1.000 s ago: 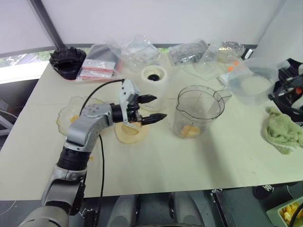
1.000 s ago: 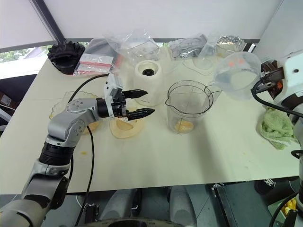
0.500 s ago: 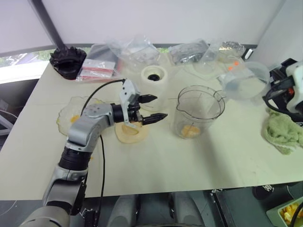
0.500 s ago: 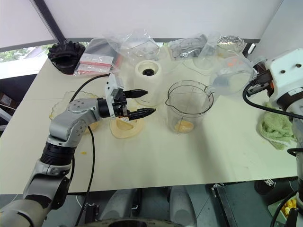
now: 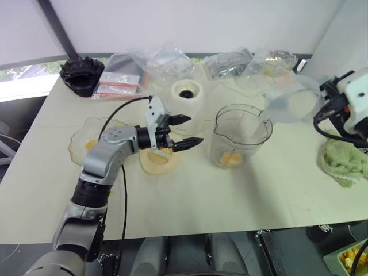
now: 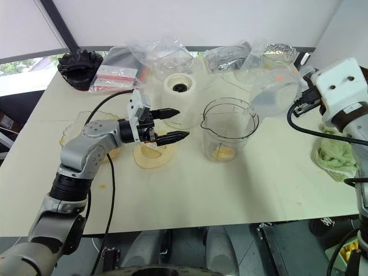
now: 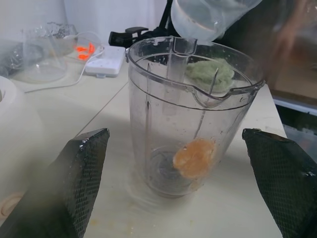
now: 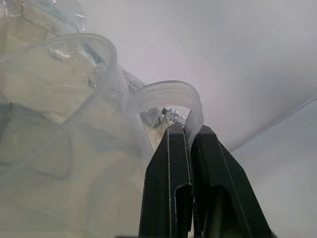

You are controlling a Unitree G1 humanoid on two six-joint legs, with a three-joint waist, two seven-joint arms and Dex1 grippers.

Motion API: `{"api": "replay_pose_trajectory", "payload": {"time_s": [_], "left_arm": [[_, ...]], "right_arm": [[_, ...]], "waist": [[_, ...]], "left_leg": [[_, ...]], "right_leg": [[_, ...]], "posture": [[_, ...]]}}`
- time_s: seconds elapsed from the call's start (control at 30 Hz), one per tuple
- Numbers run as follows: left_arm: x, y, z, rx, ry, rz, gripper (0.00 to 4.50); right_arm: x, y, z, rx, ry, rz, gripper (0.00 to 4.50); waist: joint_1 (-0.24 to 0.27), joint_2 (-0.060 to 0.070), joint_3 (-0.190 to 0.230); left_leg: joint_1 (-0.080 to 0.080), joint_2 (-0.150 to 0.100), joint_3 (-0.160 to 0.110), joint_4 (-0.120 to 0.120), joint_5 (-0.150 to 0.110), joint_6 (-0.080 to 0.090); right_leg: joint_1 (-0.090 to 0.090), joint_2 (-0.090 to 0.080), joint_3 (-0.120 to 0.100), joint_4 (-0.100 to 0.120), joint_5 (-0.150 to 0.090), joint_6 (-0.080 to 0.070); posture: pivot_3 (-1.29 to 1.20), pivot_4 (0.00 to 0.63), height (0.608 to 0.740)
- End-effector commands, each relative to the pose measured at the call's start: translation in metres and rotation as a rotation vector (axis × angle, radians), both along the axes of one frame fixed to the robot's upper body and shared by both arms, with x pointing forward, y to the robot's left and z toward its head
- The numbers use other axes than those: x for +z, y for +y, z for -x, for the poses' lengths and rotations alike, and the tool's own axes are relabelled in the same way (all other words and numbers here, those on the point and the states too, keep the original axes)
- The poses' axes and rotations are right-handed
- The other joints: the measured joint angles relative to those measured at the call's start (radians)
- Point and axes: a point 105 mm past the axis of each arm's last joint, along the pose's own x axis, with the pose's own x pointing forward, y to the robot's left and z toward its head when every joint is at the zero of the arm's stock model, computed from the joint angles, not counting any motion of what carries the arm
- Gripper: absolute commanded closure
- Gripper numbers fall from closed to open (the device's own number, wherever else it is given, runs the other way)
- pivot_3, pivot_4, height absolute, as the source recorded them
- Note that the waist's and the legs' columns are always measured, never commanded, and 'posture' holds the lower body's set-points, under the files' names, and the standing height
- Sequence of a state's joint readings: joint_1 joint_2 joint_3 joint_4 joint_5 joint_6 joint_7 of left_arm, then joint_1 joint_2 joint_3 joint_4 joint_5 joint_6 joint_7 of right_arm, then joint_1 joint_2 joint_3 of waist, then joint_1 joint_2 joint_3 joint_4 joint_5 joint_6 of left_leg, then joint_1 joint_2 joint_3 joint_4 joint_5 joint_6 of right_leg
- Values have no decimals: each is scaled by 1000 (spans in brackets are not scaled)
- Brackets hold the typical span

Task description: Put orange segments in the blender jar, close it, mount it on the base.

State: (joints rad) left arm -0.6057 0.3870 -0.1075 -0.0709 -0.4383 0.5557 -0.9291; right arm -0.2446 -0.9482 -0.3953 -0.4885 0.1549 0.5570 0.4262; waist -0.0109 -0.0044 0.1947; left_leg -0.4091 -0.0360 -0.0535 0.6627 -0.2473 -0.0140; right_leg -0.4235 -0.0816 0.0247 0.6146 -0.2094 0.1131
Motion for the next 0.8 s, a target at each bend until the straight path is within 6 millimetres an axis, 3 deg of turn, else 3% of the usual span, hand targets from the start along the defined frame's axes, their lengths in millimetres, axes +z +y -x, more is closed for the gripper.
{"api": "replay_pose_trajectory", "payload": {"time_s": [0.03, 0.17, 0.27, 0.53, 0.8], "left_arm": [[10, -3, 1, -11, -49, 7, 0], [10, -3, 1, -9, -49, 8, 0], [10, -4, 1, -7, -49, 9, 0], [10, -3, 0, -1, -47, 6, 0], [10, -4, -2, -3, -49, -2, 0]], "right_arm": [[25, 10, 8, 28, -101, 80, 4471], [23, 12, 6, 33, -101, 122, 4471], [21, 6, 5, 19, -103, 52, 4471], [8, -27, 6, -82, -77, -377, 4471], [-24, -70, 12, -241, -48, -870, 4471]], "waist": [[0, 0, 0], [0, 0, 0], [0, 0, 0], [1, -1, 0], [0, 0, 0]], "left_leg": [[0, 0, 0, 0, 0, 0], [0, 0, 0, 0, 0, 0], [0, 0, 0, 0, 0, 0], [0, 0, -2, 0, 0, 0], [0, 0, -3, 0, 0, 0]], "right_leg": [[0, 0, 0, 0, 0, 0], [0, 0, 0, 0, 0, 0], [0, 0, 0, 0, 0, 0], [0, 0, 0, 0, 0, 0], [0, 0, 0, 1, 0, 0]], "posture": [[0, 150, 740], [0, 150, 740], [0, 150, 740], [0, 150, 740], [0, 150, 740]]}}
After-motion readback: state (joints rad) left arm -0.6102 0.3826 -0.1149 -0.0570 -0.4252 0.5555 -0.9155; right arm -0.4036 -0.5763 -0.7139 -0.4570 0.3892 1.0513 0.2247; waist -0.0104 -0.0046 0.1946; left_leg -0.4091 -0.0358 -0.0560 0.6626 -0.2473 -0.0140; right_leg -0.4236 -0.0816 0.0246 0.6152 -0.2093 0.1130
